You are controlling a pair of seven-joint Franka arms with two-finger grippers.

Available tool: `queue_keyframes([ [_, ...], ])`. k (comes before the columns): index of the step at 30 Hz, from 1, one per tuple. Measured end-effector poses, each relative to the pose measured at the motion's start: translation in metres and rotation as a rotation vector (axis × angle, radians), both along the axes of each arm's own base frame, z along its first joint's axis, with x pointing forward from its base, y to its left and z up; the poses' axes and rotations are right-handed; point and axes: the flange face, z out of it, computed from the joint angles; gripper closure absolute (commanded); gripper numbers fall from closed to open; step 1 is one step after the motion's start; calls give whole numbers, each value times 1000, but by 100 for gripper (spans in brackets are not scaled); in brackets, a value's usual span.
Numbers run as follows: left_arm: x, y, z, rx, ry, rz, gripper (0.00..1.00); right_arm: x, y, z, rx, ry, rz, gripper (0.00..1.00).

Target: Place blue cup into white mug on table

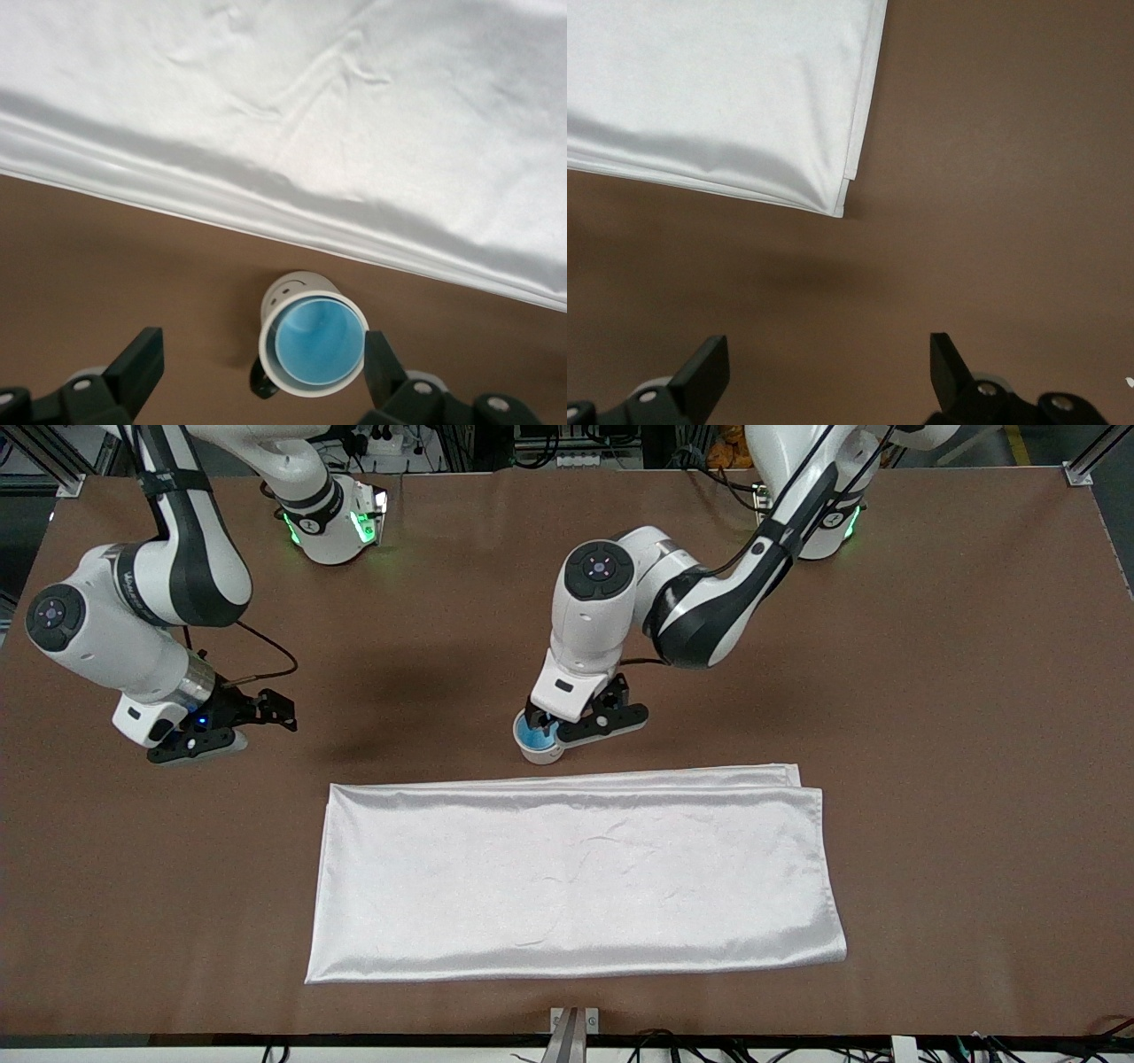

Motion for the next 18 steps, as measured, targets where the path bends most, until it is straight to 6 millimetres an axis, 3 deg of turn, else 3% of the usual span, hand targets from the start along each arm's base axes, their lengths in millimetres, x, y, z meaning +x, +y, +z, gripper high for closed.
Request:
queue_keyframes([
  [9,26,67,69,69,-9,-75,0,-11,0,0,0,5,2,0],
  [18,25,134,146,134,-3,-98,0,-13,-1,8,-4,-13,6,0],
])
